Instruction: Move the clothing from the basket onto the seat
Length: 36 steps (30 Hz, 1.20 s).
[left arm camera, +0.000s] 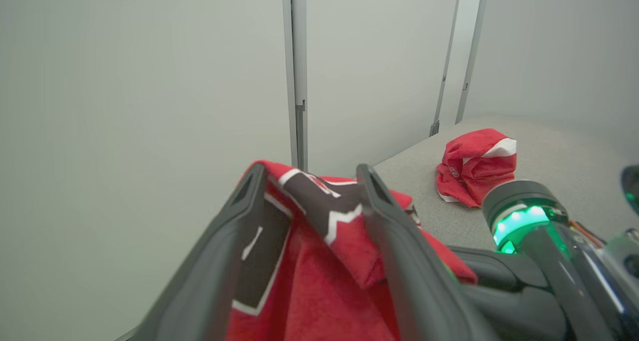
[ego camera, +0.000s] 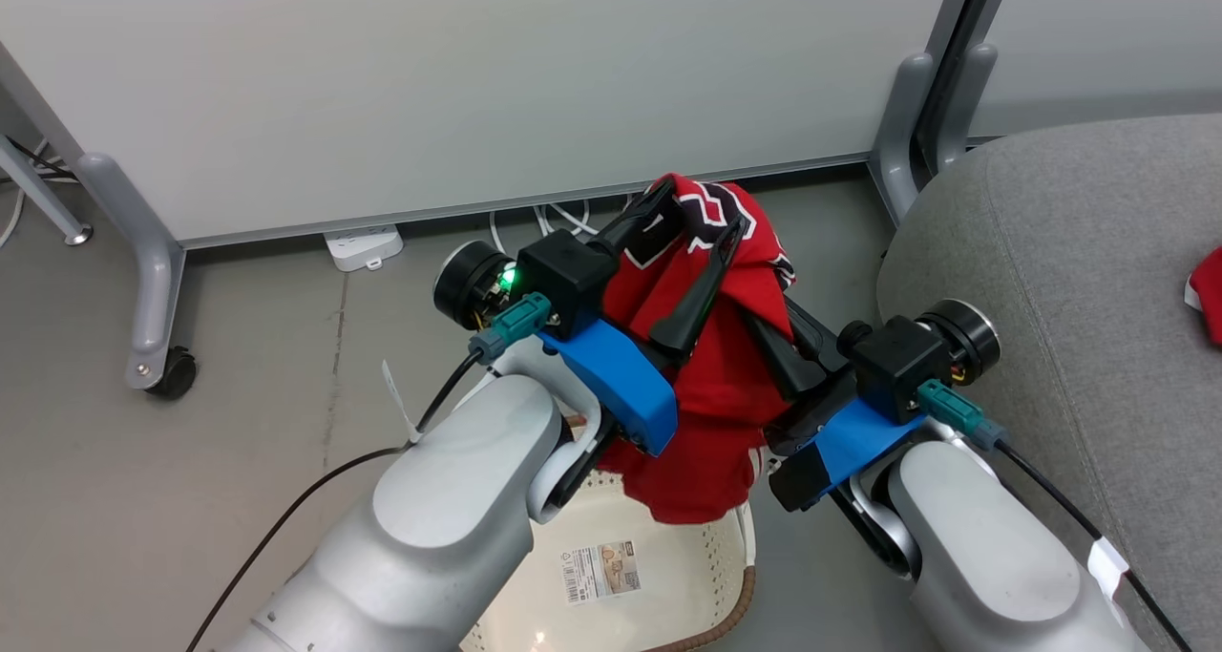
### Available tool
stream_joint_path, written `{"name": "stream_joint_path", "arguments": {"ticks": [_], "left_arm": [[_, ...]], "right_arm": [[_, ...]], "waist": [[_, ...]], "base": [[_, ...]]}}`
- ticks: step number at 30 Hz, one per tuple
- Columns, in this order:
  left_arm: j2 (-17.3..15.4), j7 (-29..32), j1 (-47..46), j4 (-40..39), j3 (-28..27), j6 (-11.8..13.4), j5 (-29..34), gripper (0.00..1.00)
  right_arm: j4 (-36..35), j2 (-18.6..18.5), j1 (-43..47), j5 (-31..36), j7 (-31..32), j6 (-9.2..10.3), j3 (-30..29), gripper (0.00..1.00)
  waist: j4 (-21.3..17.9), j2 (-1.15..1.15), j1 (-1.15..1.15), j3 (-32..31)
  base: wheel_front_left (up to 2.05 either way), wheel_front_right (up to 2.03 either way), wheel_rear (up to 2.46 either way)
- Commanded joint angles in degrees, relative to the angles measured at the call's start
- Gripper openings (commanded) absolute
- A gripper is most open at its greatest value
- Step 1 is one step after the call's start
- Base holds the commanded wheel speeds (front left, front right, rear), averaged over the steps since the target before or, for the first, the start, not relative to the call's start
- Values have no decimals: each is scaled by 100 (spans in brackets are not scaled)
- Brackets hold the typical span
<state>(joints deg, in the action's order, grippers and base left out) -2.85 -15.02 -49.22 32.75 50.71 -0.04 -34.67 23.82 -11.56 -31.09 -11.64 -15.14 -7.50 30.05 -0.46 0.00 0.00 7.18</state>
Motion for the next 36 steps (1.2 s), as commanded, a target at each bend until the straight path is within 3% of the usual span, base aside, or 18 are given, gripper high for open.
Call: {"name": "stream_joint_path", "arguments": {"ticks": [1, 14, 36], "left_arm": [[-10, -21, 41, 15, 32, 29, -2, 100], [-11, -20, -111, 65, 130, 71, 114, 100], [-16, 20, -395, 21, 718, 13, 262, 100]], "right_arm": [[-28, -4, 57, -11, 0, 2, -22, 0], [-150, -19, 117, -48, 0, 2, -409, 0], [-575, 29, 234, 10, 1, 2, -1890, 0]], "waist": [[-9, 0, 0, 1], [-319, 0, 0, 224], [-1520, 0, 0, 926]], "base": [[0, 0, 0], [0, 0, 0], [0, 0, 0]]}}
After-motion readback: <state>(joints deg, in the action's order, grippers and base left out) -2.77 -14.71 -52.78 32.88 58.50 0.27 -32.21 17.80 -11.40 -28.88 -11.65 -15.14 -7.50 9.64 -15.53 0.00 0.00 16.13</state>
